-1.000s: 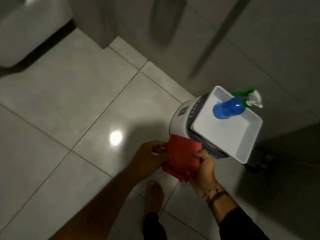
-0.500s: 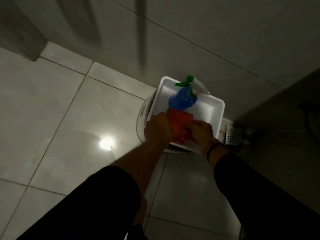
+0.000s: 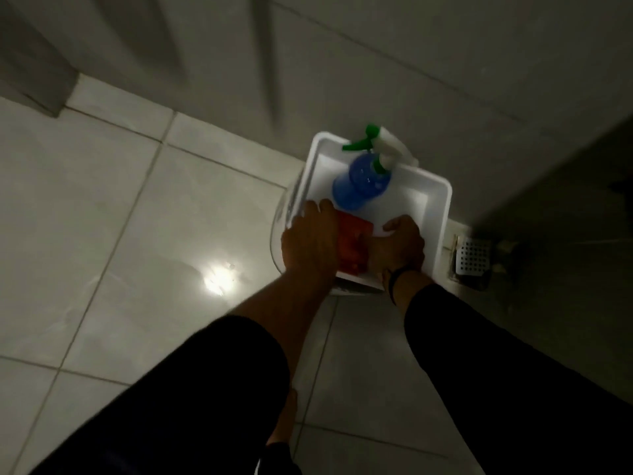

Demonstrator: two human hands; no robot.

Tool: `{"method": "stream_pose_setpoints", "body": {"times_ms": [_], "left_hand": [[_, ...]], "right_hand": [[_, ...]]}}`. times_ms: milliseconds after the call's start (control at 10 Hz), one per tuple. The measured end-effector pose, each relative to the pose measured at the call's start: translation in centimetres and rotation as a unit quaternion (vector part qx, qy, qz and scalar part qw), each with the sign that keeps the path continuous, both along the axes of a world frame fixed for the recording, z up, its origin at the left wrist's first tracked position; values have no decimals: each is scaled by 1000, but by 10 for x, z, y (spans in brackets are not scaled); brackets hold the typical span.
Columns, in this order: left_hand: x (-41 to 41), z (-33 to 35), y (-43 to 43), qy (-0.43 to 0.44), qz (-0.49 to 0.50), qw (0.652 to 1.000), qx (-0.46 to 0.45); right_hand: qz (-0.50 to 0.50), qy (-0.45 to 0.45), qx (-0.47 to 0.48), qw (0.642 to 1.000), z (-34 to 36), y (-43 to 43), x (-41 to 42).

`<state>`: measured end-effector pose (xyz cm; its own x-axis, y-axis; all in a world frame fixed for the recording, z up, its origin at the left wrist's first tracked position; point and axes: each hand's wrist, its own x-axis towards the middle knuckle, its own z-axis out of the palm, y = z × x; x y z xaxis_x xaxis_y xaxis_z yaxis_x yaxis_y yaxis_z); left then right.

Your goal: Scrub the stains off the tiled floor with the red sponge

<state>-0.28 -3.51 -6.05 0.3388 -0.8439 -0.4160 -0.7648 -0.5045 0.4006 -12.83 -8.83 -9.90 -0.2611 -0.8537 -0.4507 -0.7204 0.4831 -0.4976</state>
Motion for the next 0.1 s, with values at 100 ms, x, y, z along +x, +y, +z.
{"method": "stream_pose_setpoints", "body": {"times_ms": [100], "left_hand": [[12,23,24,4,-1,999,-39]], "right_hand": [[-49,-29,-48,997,38,15,20]]}}
